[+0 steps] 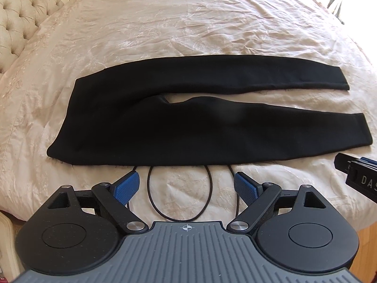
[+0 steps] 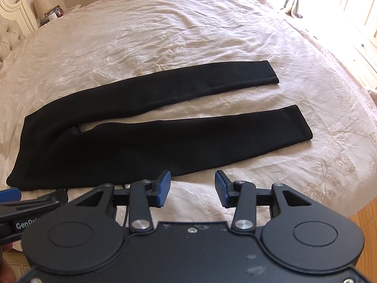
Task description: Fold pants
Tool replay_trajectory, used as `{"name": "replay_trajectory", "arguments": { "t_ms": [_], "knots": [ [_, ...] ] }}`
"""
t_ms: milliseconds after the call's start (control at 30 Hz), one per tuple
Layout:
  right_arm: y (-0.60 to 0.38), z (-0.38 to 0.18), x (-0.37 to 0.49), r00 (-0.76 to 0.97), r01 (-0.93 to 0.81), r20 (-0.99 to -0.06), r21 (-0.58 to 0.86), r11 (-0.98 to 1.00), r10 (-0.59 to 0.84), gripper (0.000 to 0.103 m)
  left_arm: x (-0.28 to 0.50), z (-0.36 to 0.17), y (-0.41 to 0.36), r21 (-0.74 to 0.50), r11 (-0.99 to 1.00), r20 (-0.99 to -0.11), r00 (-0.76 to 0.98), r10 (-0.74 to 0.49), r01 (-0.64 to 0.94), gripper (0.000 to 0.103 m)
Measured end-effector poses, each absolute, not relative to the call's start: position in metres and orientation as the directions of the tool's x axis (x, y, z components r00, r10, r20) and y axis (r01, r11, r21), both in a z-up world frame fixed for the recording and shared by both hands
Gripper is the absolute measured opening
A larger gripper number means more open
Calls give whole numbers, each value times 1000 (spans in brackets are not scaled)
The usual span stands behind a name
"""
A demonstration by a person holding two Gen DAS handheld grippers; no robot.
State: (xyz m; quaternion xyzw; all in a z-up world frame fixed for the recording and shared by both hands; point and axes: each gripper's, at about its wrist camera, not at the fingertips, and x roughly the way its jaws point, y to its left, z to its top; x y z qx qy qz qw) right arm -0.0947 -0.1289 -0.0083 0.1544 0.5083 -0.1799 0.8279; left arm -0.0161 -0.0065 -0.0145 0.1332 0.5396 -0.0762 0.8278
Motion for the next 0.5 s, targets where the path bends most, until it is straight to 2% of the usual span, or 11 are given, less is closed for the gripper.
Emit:
{"name": "replay_trajectory", "arguments": {
  "t_ms": [500],
  "knots": [
    [-127, -10, -95, 423, 436, -897, 79, 896, -127, 44, -15, -17, -1, 133, 957, -920, 391, 23, 256, 88]
  ]
}}
